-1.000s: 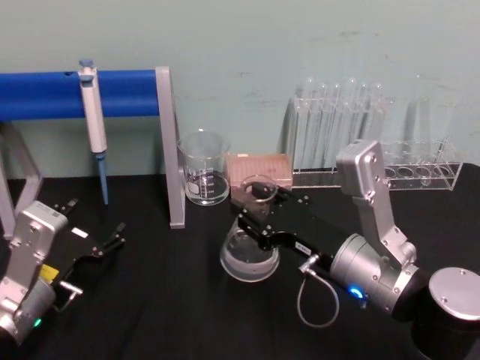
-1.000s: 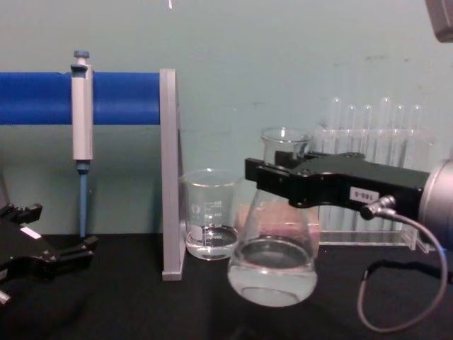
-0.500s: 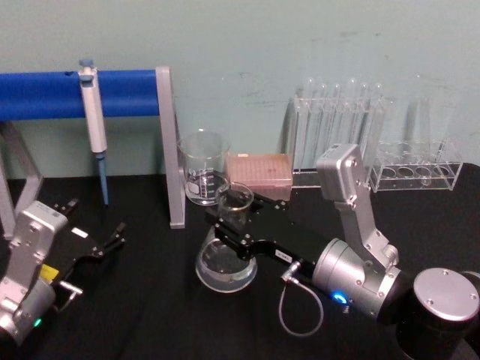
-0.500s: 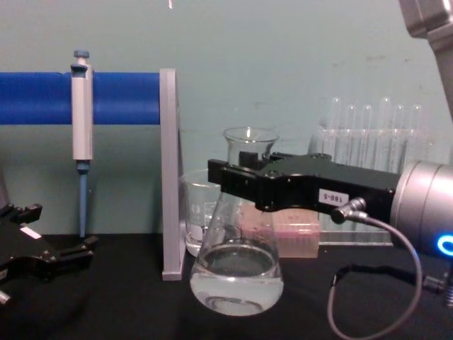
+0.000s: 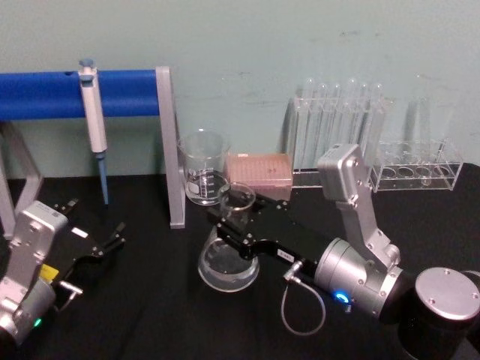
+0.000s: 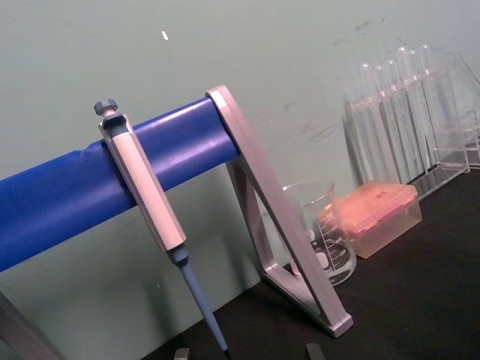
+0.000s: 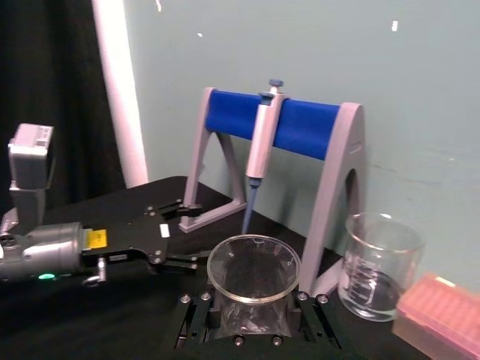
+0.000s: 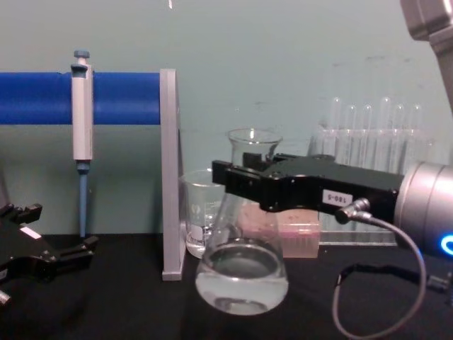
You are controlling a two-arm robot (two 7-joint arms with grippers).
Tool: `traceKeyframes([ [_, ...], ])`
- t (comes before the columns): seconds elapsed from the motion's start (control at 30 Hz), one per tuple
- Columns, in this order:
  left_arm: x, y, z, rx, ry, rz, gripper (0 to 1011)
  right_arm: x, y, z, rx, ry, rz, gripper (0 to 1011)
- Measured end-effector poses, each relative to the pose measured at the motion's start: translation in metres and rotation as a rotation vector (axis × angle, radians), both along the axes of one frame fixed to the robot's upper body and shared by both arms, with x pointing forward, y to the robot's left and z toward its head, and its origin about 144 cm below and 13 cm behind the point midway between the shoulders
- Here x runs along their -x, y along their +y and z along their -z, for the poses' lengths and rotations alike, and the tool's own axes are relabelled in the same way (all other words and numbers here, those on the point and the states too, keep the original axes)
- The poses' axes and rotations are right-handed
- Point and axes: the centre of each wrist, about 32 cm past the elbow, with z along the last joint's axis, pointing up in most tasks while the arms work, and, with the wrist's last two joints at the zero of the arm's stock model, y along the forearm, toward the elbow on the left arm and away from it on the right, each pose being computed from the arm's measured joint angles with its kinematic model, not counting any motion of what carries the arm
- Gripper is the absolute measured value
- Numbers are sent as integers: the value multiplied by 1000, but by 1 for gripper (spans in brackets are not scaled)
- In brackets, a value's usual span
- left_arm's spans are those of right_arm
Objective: Grasp the erlenmeyer flask with one hand, shake it three times, then place it back.
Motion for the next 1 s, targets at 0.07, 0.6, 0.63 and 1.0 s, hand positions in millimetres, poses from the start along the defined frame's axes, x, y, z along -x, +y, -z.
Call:
traceKeyframes([
  [0.07,0,0,0,0,0,0,1001,-1,-2,0,1,-2,10,451],
  [0.6,0,0,0,0,0,0,1001,-7,-25,-1,15,-21,145,451],
  [0.63,0,0,0,0,0,0,1001,-7,-26,-1,15,-22,153,451],
  [1.0,0,0,0,0,0,0,1001,-7,-42,-1,24,-33,243,451],
])
